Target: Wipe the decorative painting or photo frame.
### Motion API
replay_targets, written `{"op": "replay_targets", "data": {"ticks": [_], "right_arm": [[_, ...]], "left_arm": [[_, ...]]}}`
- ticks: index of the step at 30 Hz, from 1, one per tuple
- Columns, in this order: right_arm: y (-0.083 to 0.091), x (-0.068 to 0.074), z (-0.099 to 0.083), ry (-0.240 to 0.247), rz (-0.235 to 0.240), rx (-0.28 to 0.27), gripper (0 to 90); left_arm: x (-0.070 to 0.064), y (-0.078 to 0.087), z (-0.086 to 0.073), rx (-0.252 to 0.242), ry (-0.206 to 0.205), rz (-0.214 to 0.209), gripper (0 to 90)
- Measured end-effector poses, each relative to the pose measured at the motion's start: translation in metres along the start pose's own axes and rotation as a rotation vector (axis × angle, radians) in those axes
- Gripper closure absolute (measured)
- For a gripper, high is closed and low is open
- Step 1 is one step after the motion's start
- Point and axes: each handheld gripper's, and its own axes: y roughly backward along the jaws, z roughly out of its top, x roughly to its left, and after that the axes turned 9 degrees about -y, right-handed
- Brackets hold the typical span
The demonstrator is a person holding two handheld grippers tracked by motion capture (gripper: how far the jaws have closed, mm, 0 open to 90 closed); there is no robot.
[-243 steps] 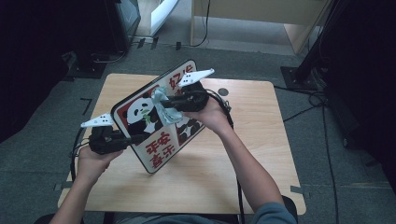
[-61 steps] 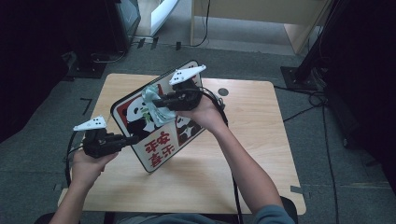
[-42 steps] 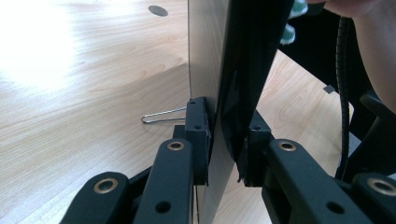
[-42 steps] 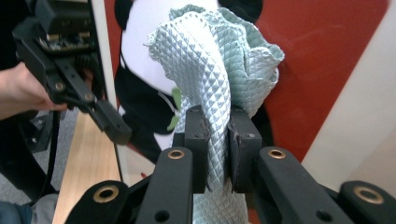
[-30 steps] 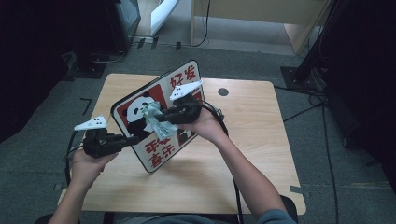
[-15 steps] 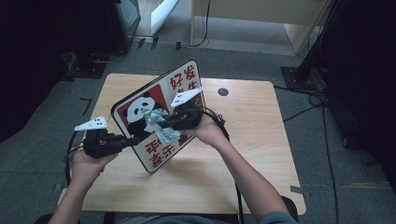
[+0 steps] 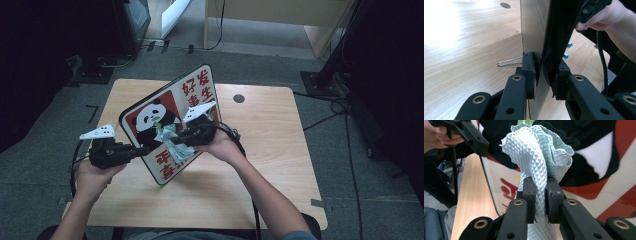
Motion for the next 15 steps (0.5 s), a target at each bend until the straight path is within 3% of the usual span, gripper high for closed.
{"op": "replay_targets", "data": {"ticks": [15], "right_arm": [[-0.015,-0.002,-0.027,-0.017,0.004,0.045,80.7]], "left_arm": [[0.002,0.000,0.000,-0.002,0.001,-0.009,76.4]]}}
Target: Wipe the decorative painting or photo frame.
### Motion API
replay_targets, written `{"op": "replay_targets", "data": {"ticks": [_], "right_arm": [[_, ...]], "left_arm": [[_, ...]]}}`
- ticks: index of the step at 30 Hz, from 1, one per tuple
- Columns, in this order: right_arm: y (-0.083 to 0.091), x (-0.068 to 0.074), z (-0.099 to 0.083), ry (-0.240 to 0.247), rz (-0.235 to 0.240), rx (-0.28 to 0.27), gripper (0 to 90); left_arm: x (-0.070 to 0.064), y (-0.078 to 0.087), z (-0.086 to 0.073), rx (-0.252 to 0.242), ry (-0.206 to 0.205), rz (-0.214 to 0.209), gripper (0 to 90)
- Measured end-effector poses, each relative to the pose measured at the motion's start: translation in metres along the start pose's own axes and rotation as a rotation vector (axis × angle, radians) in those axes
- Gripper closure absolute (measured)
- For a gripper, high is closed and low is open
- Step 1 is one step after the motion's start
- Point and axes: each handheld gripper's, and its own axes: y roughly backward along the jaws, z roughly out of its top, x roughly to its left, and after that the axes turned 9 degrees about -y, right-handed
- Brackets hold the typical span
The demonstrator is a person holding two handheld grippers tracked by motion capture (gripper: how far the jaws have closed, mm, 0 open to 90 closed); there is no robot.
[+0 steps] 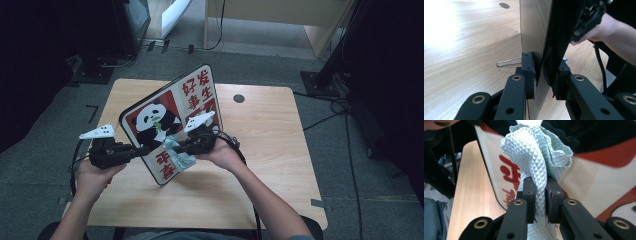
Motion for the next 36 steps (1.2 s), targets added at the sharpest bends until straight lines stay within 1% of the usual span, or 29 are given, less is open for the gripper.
{"op": "replay_targets", "data": {"ticks": [1,3,4,6,8,11,15,17,19,21,23,25,27,32,34,36], "right_arm": [[-0.001,0.000,-0.002,-0.006,0.000,0.003,80.7],[-0.003,-0.001,-0.006,-0.003,-0.001,0.006,80.7],[-0.004,-0.001,-0.008,-0.013,0.002,0.010,80.8],[-0.008,-0.002,-0.013,-0.013,-0.004,0.030,80.8],[-0.011,-0.003,-0.019,-0.023,-0.009,0.051,80.7],[-0.016,-0.005,-0.025,-0.035,-0.001,0.063,80.8],[-0.020,-0.006,-0.034,-0.053,-0.002,0.071,80.7],[-0.024,-0.007,-0.038,-0.060,-0.007,0.088,80.7],[-0.026,-0.008,-0.043,-0.070,0.002,0.096,80.7],[-0.027,-0.010,-0.045,-0.085,0.015,0.096,80.7],[-0.028,-0.010,-0.048,-0.089,0.013,0.096,80.7],[-0.031,-0.010,-0.051,-0.091,0.001,0.105,80.6],[-0.032,-0.010,-0.053,-0.097,0.002,0.110,80.6],[-0.035,-0.010,-0.055,-0.099,-0.011,0.148,80.6],[-0.034,-0.010,-0.055,-0.108,-0.007,0.154,80.7],[-0.032,-0.009,-0.054,-0.127,0.001,0.153,80.7]], "left_arm": [[0.000,0.000,0.000,0.000,-0.001,0.001,76.4],[0.000,0.000,0.000,0.001,-0.001,0.001,76.4],[0.000,0.000,0.000,0.002,-0.002,0.001,76.4],[0.000,0.000,0.000,0.003,-0.001,-0.003,76.3],[0.001,0.000,0.001,0.003,-0.002,-0.005,76.2],[0.002,0.000,0.001,0.001,0.002,-0.010,76.2],[0.003,0.000,0.001,-0.001,0.006,-0.018,76.0],[0.002,0.000,0.001,0.002,0.002,-0.018,75.9],[0.003,0.000,0.001,0.004,0.000,-0.017,76.0],[0.003,0.000,0.001,0.004,0.005,-0.023,75.8],[0.004,0.000,0.001,-0.002,0.014,-0.032,75.7],[0.005,0.000,0.001,0.001,0.012,-0.033,75.5],[0.005,0.000,0.001,0.002,0.008,-0.030,75.6],[0.005,-0.001,0.002,0.004,0.000,-0.023,75.8],[0.005,-0.001,0.002,0.005,-0.003,-0.022,75.9],[0.005,-0.001,0.002,0.005,-0.005,-0.020,75.9]]}}
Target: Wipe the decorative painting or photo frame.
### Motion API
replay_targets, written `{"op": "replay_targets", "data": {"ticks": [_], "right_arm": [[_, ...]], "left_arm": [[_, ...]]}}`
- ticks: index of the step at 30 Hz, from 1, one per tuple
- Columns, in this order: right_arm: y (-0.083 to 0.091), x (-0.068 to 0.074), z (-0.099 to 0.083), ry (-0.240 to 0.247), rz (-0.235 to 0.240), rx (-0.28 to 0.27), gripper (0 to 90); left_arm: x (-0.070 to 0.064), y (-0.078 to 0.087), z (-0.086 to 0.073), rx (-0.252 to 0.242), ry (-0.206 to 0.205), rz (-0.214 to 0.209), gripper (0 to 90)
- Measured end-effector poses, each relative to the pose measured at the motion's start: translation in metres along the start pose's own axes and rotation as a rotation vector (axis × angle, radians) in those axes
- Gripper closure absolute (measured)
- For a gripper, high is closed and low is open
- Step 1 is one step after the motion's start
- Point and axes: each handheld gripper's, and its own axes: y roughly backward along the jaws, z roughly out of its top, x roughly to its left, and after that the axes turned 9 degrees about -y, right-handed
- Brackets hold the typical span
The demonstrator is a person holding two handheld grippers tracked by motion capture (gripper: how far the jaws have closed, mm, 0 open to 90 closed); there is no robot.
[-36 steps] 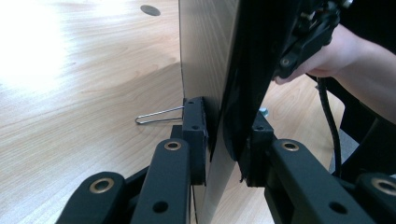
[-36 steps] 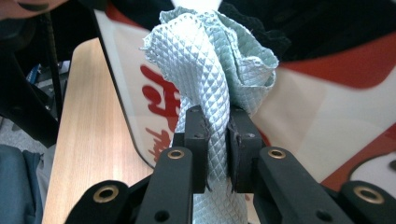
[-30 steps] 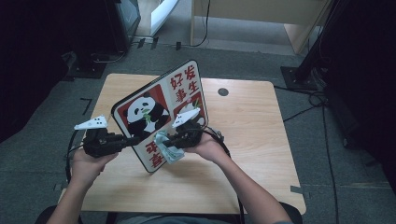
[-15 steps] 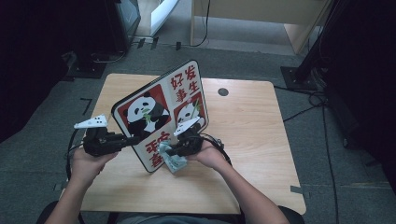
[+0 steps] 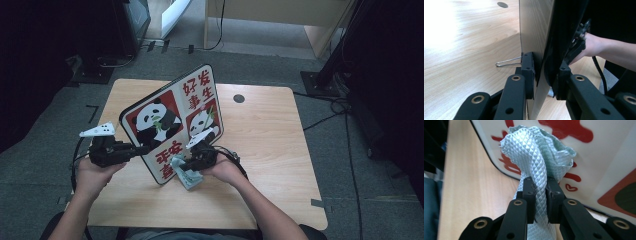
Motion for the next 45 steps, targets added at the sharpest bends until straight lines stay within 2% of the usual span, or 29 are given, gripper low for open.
{"op": "replay_targets", "data": {"ticks": [2,7,11,13,19,20,22,29,38,45], "right_arm": [[0.003,0.003,0.002,-0.004,0.017,-0.016,80.8],[0.017,0.011,0.014,0.024,0.019,-0.061,80.8],[0.029,0.013,0.022,0.005,0.009,-0.099,80.9],[0.034,0.016,0.026,0.015,-0.003,-0.109,80.9],[0.046,0.024,0.038,0.028,-0.024,-0.138,81.0],[0.048,0.025,0.039,0.031,-0.027,-0.142,81.0],[0.052,0.027,0.042,0.040,-0.029,-0.152,81.0],[0.066,0.030,0.057,0.039,-0.024,-0.194,80.8],[0.071,0.032,0.069,0.066,-0.015,-0.211,80.8],[0.075,0.035,0.079,0.081,-0.013,-0.220,80.8]], "left_arm": [[0.000,0.000,0.000,-0.003,-0.001,0.000,75.7],[0.001,0.000,0.000,-0.005,-0.004,0.000,75.4],[0.001,0.002,0.000,-0.011,-0.009,-0.008,74.0],[0.003,0.004,0.000,-0.031,0.000,-0.013,73.2],[0.003,0.008,0.000,-0.032,-0.009,-0.018,72.9],[0.003,0.010,-0.001,-0.036,0.001,-0.022,72.5],[0.005,0.012,-0.002,-0.041,0.012,-0.023,71.3],[0.003,0.022,-0.007,-0.047,0.014,-0.015,71.8],[0.001,0.035,-0.015,-0.048,0.020,0.006,71.4],[0.001,0.047,-0.021,-0.084,0.042,-0.001,72.5]]}}
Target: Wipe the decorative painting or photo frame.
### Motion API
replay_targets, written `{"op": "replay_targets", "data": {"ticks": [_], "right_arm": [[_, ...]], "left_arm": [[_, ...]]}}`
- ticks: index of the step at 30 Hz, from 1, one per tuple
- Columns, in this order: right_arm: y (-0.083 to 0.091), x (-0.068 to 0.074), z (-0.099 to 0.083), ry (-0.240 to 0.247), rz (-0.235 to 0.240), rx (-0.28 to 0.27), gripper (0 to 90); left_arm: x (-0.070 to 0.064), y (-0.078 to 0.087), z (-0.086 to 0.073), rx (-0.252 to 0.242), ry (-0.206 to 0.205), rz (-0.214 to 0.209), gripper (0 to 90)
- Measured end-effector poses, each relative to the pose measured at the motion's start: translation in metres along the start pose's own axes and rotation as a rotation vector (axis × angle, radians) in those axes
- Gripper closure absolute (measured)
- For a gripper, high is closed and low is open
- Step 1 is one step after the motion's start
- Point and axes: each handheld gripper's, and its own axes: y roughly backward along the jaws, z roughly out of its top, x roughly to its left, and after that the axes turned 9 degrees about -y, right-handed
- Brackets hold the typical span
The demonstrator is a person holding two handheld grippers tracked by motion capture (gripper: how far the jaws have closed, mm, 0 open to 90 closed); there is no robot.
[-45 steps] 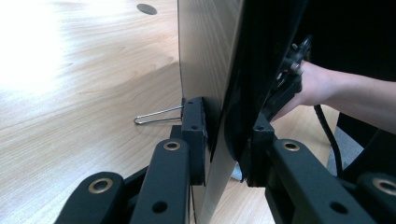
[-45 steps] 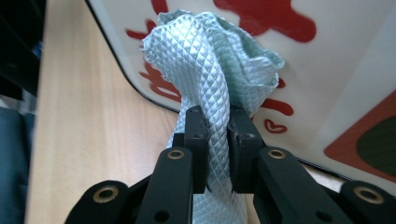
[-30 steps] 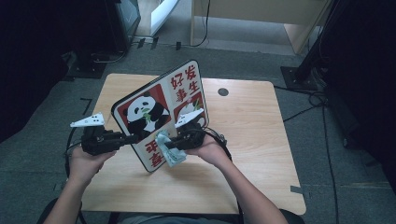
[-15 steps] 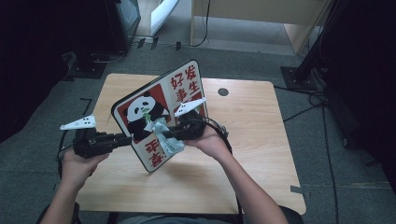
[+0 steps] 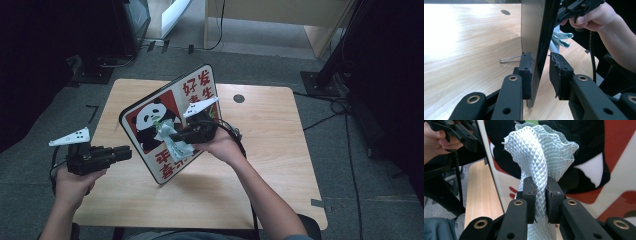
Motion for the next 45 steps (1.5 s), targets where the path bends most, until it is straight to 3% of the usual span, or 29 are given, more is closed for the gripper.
{"op": "replay_targets", "data": {"ticks": [7,14,26,33,45], "right_arm": [[0.004,0.000,0.011,0.011,0.004,-0.014,80.8],[0.009,0.006,0.030,0.036,-0.004,-0.043,80.8],[0.021,0.028,0.074,0.125,-0.025,-0.076,80.8],[0.024,0.043,0.095,0.170,-0.035,-0.091,80.8],[0.012,0.054,0.099,0.186,-0.029,-0.076,80.7]], "left_arm": [[0.003,0.012,-0.001,-0.020,0.011,0.028,76.6],[0.012,0.006,0.003,-0.006,0.020,0.051,83.3],[0.018,-0.016,0.018,0.024,-0.001,0.024,85.8],[0.019,-0.019,0.025,0.006,-0.010,0.000,85.7],[0.019,-0.020,0.026,-0.003,-0.022,-0.020,85.5]]}}
